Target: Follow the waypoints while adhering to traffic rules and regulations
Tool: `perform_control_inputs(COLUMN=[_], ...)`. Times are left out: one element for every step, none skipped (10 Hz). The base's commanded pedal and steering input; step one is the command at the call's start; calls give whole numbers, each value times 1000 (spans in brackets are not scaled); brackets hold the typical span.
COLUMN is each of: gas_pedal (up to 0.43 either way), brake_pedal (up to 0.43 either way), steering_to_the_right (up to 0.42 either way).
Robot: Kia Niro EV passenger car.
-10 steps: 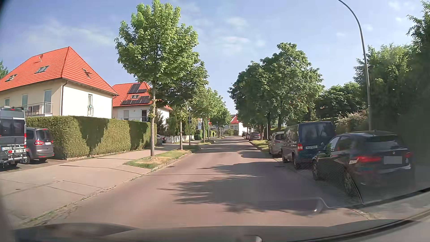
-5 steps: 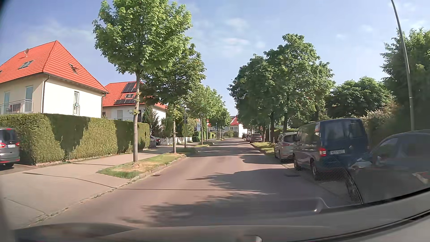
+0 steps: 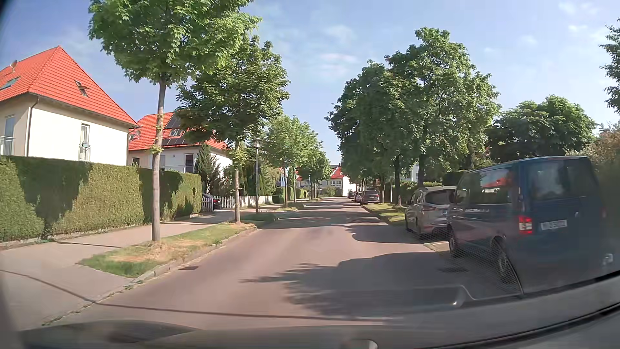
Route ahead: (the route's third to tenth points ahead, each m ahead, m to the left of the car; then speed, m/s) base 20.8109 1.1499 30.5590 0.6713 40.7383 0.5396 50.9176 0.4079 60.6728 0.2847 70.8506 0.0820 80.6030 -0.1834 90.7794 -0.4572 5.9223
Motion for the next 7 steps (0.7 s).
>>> perform_control_inputs(gas_pedal=[79, 67, 67, 67, 67, 67, 67], brake_pedal=[0, 0, 0, 0, 0, 0, 0], steering_to_the_right=[8, 8, 8, 8, 8, 8, 9])
